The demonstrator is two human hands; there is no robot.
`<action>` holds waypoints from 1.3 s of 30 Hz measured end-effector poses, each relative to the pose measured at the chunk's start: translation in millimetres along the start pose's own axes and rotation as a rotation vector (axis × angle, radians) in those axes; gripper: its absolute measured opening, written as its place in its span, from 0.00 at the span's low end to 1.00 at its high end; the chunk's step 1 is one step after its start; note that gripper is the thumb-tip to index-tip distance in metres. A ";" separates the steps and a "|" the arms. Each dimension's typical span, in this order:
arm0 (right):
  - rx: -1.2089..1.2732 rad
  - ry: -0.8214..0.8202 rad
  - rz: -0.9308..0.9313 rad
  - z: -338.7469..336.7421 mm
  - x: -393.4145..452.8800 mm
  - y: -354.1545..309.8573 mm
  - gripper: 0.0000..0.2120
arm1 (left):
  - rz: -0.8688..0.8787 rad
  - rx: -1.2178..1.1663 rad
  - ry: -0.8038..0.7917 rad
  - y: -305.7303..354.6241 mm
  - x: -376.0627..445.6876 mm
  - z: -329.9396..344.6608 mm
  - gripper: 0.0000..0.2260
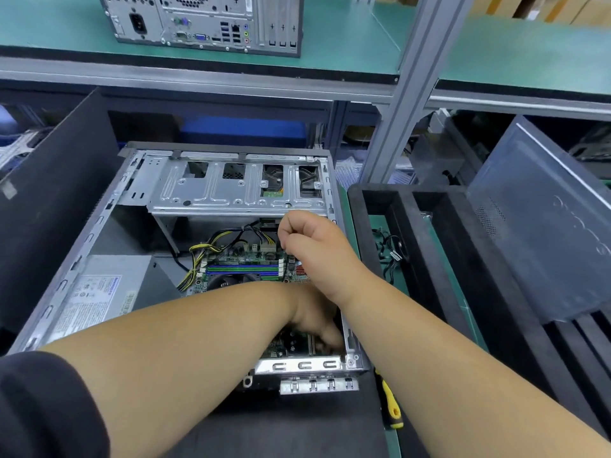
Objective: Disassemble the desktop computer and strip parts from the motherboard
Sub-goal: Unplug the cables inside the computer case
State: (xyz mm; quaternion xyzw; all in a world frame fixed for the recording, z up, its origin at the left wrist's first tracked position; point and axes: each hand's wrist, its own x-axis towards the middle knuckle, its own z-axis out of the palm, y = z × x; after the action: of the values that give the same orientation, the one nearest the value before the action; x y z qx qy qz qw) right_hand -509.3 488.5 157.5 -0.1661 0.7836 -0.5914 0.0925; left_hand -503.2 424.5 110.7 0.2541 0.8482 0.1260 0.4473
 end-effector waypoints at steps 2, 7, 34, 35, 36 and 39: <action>0.004 -0.007 0.000 -0.1 0.3 -0.3 0.04 | 0.018 -0.037 0.003 -1.9 -2.9 -2.5 0.06; 0.045 0.010 -0.010 -0.4 0.2 -0.8 0.09 | -0.060 -0.048 0.087 -11.7 -7.4 -11.6 0.20; 0.241 0.494 0.092 -36.4 29.6 7.5 0.08 | -0.223 0.031 0.368 -45.2 23.5 -58.0 0.19; 0.219 0.495 0.077 -35.2 30.2 8.4 0.08 | -0.234 0.041 0.369 -45.2 28.7 -57.6 0.17; 0.204 0.497 0.066 -33.9 31.0 9.0 0.08 | -0.242 0.043 0.377 -45.2 33.5 -56.6 0.16; 0.199 0.506 0.074 -31.6 31.7 9.9 0.08 | -0.258 -0.037 0.456 -51.9 47.1 -48.1 0.11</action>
State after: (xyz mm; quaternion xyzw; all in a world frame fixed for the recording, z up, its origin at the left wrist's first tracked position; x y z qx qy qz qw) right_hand -551.0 507.5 158.6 0.0256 0.7254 -0.6843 -0.0691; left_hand -581.5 407.2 82.4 0.1007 0.9500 0.1373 0.2617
